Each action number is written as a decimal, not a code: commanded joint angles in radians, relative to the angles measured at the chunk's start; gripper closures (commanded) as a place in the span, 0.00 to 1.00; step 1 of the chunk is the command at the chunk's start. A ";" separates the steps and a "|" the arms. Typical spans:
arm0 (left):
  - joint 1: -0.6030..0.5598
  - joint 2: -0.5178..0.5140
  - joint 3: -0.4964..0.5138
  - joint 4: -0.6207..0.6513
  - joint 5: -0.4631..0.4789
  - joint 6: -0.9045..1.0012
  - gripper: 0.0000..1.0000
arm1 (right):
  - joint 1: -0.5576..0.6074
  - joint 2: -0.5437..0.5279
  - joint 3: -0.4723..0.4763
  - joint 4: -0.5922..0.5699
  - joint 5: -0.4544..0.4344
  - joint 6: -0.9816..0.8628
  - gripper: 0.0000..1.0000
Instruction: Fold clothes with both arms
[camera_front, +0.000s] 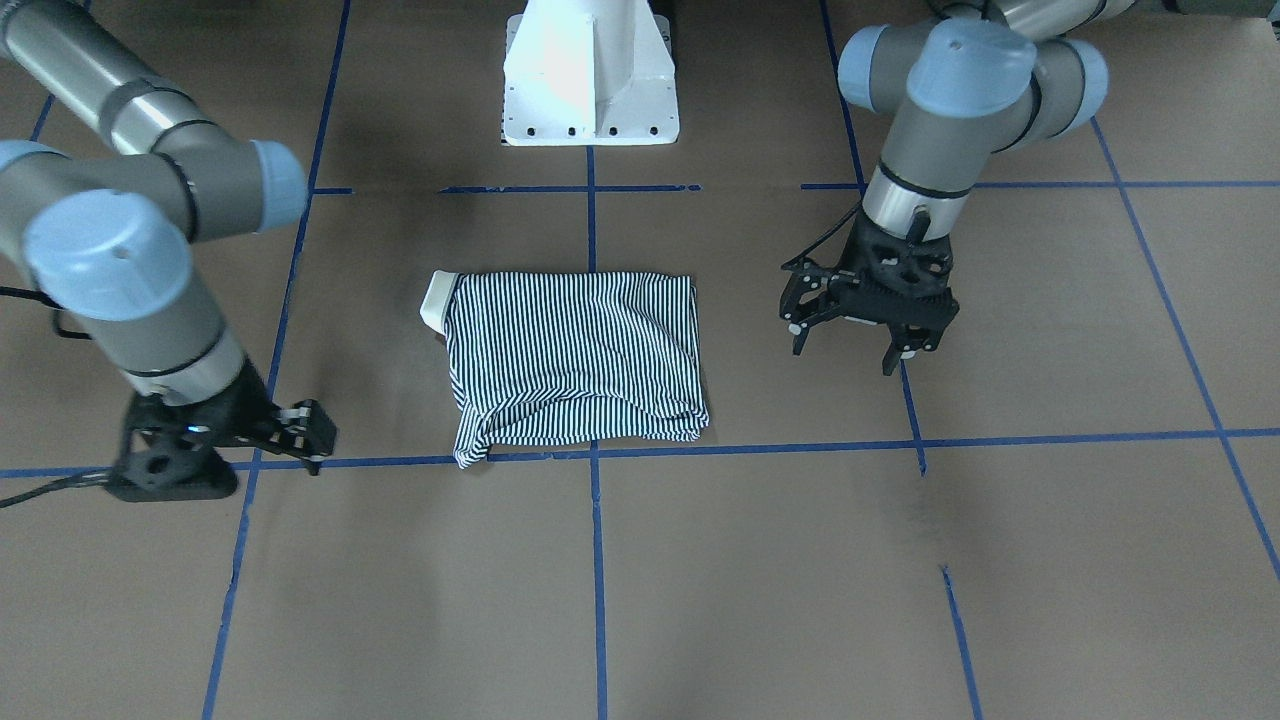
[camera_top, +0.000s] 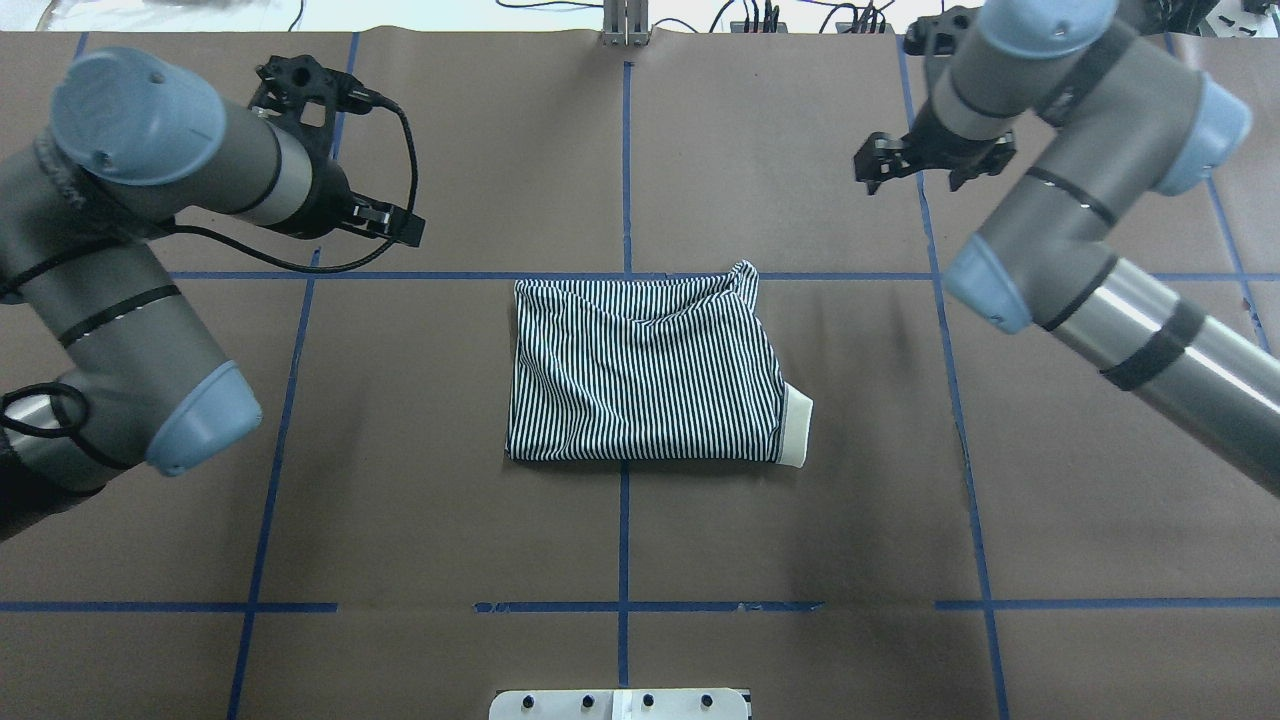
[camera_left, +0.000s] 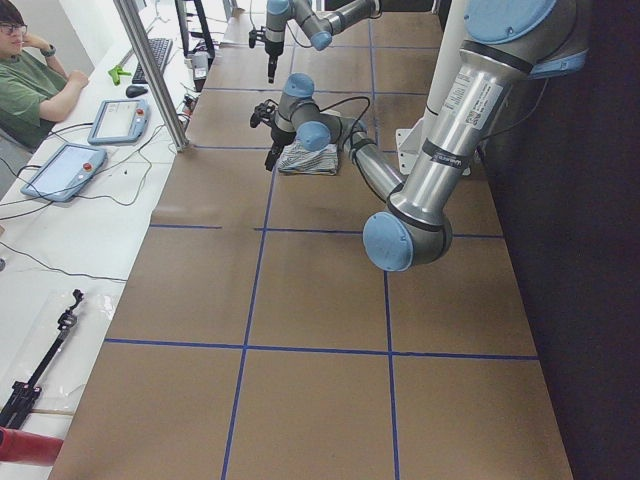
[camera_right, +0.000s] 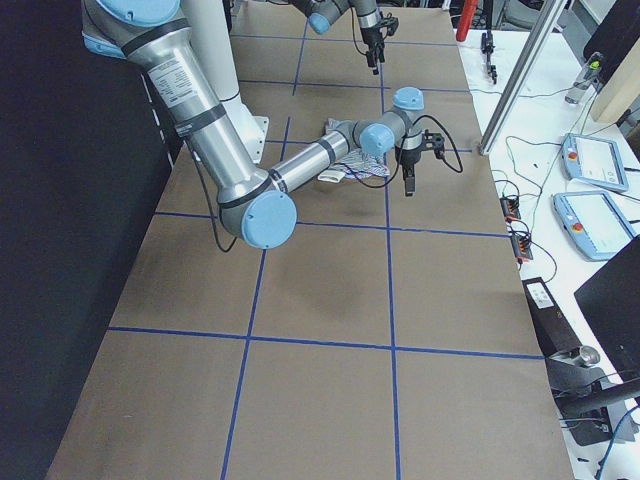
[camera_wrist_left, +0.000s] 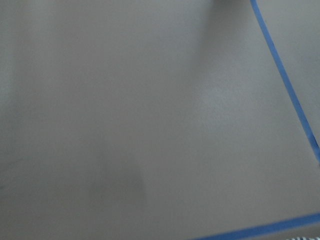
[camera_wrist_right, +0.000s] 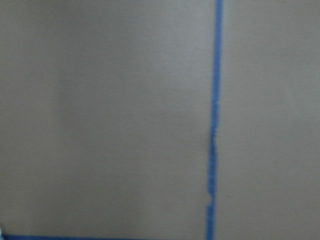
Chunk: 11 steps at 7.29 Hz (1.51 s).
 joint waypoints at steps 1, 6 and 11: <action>-0.141 0.152 -0.159 0.091 -0.080 0.233 0.00 | 0.199 -0.262 0.127 -0.003 0.091 -0.385 0.00; -0.689 0.383 -0.007 0.103 -0.367 0.739 0.00 | 0.613 -0.480 0.124 -0.179 0.206 -0.793 0.00; -0.716 0.511 0.231 0.077 -0.511 0.741 0.00 | 0.632 -0.615 0.098 -0.172 0.217 -0.795 0.00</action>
